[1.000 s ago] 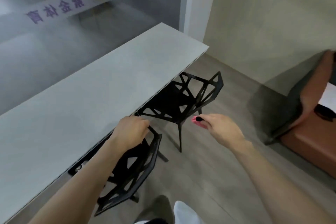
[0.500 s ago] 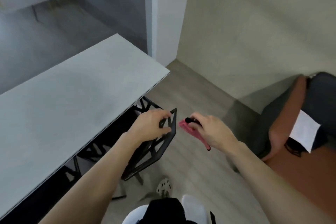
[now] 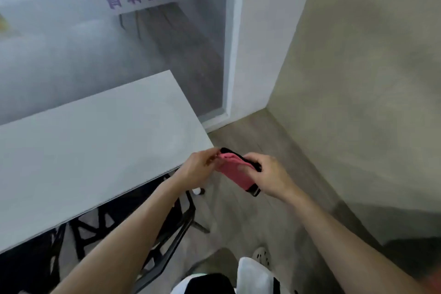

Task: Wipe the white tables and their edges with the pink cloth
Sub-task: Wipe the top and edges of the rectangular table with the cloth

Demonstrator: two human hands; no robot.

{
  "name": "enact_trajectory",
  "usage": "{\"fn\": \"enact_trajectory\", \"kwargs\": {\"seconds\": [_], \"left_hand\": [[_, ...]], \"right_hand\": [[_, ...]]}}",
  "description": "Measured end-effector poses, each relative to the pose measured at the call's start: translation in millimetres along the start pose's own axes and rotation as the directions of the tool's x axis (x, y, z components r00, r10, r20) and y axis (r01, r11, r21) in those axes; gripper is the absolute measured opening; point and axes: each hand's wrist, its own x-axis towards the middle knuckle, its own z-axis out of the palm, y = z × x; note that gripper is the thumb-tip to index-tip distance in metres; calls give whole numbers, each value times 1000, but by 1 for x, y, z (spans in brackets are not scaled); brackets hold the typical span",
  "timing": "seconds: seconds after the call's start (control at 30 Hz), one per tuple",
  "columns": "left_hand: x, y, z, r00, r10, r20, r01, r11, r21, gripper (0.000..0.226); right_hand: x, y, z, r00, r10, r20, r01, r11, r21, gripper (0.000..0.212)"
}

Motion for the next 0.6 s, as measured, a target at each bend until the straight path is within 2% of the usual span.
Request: {"fn": "enact_trajectory", "kwargs": {"seconds": [0.07,0.1,0.13,0.2,0.3,0.4,0.5,0.6], "left_hand": [[4,-7,-14,996,-81,-36,83,995,52,27],[4,-12,-23,991,-129,-44,134,980,146,24],[4,-21,-29,983,-174,-64,185,945,271,22],[6,-41,-42,954,-265,-143,301,822,483,34],[23,-68,-57,903,-357,-238,429,733,529,38],[61,-81,-74,889,-361,-283,459,705,541,42],[95,-87,-91,871,-350,-345,489,682,544,45],[119,-96,-111,852,-365,-376,521,663,537,46]], "right_hand": [[42,-9,-14,993,-70,91,73,997,-28,16],[65,-15,-18,982,-112,152,122,991,-55,15],[86,-19,-21,965,-148,215,171,981,-94,15],[128,-27,-27,931,-184,315,246,954,-172,16],[186,-30,-31,898,-192,395,299,926,-231,22],[239,-21,-31,891,-231,390,342,907,-245,20],[290,-18,-27,895,-194,401,323,904,-282,19],[340,-23,-21,896,-199,397,336,888,-313,27]]}}
